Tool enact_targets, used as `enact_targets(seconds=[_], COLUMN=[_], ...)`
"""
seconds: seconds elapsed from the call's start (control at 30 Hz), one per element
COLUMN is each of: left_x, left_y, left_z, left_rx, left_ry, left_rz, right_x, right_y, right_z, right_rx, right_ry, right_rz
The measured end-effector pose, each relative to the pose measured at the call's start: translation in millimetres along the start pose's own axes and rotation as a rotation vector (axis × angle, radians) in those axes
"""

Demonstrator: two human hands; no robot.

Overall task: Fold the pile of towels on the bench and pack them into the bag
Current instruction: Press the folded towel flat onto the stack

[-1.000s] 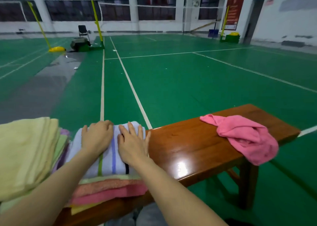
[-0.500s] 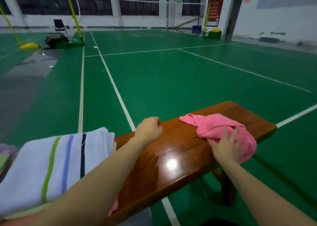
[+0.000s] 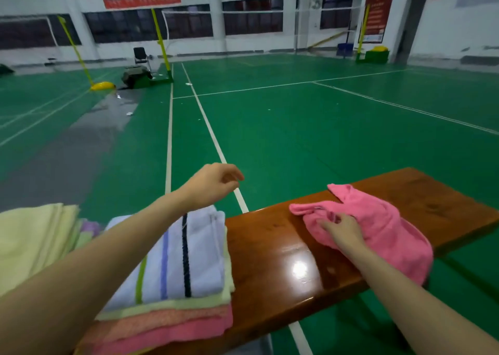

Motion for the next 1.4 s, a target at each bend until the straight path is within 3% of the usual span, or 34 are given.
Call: enact_targets(seconds=[0.07, 0.2, 0.37, 0.5, 0.6, 0.77, 0.83, 0.97, 1.03, 1.13, 1.2, 1.27, 1.33, 1.4], left_x=[22, 50, 71, 85, 97, 116, 125, 140, 147, 158, 157, 154, 145, 124], left_y=[-10, -30, -51, -57, -63, -68, -67, -70, -73, -78, -85, -89, -91, -92], left_z=[7, 17, 16, 20, 20, 27, 32, 40, 47, 70, 87, 90, 75, 57], left_rx=[-0.006, 0.016, 0.136, 0.246, 0.178, 0.178, 0.208, 0.183, 0.173, 0.246, 0.347, 0.329, 0.199, 0.075], left_ry=[-0.032, -0.107, -0.402, -0.707, -0.690, -0.842, -0.907, -0.787, -0.608, -0.185, -0.066, -0.050, -0.125, -0.166], left_rz=[-0.003, -0.009, -0.035, -0.070, -0.037, -0.130, -0.220, -0.288, -0.342, -0.514, -0.562, -0.587, -0.541, -0.330], right_x=[-2, -13, 13, 25, 28, 38, 41, 42, 42, 41, 40, 39, 38, 37], right_y=[-7, -31, -69, -110, -127, -121, -120, -126, -127, -118, -111, -108, -109, -110], right_z=[39, 106, 202, 267, 289, 302, 303, 300, 297, 287, 281, 278, 279, 280], right_rx=[0.021, 0.082, 0.313, 0.551, 0.637, 0.673, 0.628, 0.591, 0.593, 0.545, 0.478, 0.420, 0.397, 0.390], right_ry=[0.233, 0.472, 0.813, 0.848, 0.801, 0.656, 0.678, 0.631, 0.585, 0.543, 0.586, 0.659, 0.699, 0.707], right_rz=[-0.044, 0.015, 0.089, 0.352, 0.498, 0.396, 0.434, 0.547, 0.568, 0.525, 0.474, 0.459, 0.470, 0.475])
Point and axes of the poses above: each hand's wrist, its own y-axis towards the middle knuckle, its own x-axis out of the back of the hand, z = x × y, the point moved 8 cm from there along y, towards the middle knuckle, and after that the axes turned 11 degrees about -z, right-handed, at the moved point
